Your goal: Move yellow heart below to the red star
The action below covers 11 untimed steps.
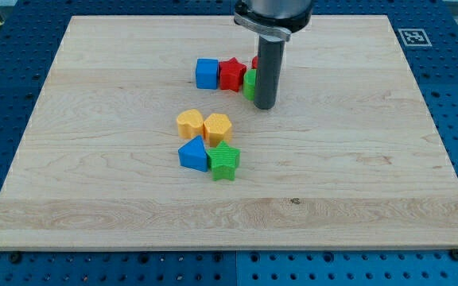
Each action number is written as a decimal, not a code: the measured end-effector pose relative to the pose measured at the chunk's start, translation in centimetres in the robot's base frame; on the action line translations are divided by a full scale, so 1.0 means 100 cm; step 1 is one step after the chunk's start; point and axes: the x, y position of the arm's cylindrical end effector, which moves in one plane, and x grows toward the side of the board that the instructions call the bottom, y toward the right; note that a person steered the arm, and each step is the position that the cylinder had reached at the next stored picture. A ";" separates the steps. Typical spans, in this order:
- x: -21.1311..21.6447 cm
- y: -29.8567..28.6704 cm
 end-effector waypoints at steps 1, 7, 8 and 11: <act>0.009 -0.002; 0.081 -0.171; 0.089 -0.152; 0.033 -0.101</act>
